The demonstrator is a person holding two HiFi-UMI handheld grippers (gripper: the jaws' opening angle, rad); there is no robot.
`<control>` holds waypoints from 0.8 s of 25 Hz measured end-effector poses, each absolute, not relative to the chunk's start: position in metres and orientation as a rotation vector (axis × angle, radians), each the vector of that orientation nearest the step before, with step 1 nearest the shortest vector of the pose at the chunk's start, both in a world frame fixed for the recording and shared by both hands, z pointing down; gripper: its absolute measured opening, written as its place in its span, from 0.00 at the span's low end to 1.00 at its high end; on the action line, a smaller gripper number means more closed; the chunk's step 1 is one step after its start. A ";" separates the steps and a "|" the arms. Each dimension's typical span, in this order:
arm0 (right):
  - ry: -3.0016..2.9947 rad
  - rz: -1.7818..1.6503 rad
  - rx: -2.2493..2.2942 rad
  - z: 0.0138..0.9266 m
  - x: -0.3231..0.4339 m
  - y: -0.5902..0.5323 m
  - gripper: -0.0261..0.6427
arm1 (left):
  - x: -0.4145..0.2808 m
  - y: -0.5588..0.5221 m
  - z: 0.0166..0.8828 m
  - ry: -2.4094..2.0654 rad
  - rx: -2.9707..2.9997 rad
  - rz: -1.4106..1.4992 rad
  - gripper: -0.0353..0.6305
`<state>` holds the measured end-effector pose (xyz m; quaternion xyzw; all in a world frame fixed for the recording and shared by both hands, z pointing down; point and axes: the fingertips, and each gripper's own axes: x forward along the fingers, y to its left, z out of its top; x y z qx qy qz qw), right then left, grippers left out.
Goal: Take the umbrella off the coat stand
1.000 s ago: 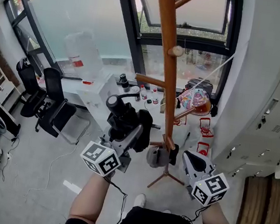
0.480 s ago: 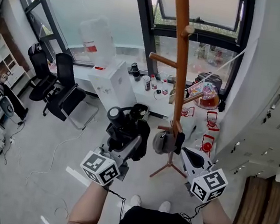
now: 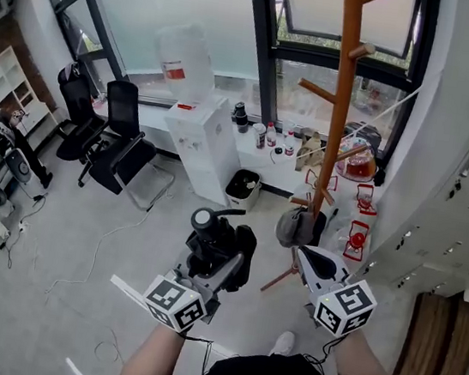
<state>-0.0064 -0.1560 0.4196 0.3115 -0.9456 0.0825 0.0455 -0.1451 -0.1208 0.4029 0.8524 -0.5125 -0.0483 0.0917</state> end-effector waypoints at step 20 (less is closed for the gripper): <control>-2.699 0.294 1.342 0.447 -0.004 -0.018 0.12 | -0.108 0.002 0.466 -1.113 2.669 0.048 0.45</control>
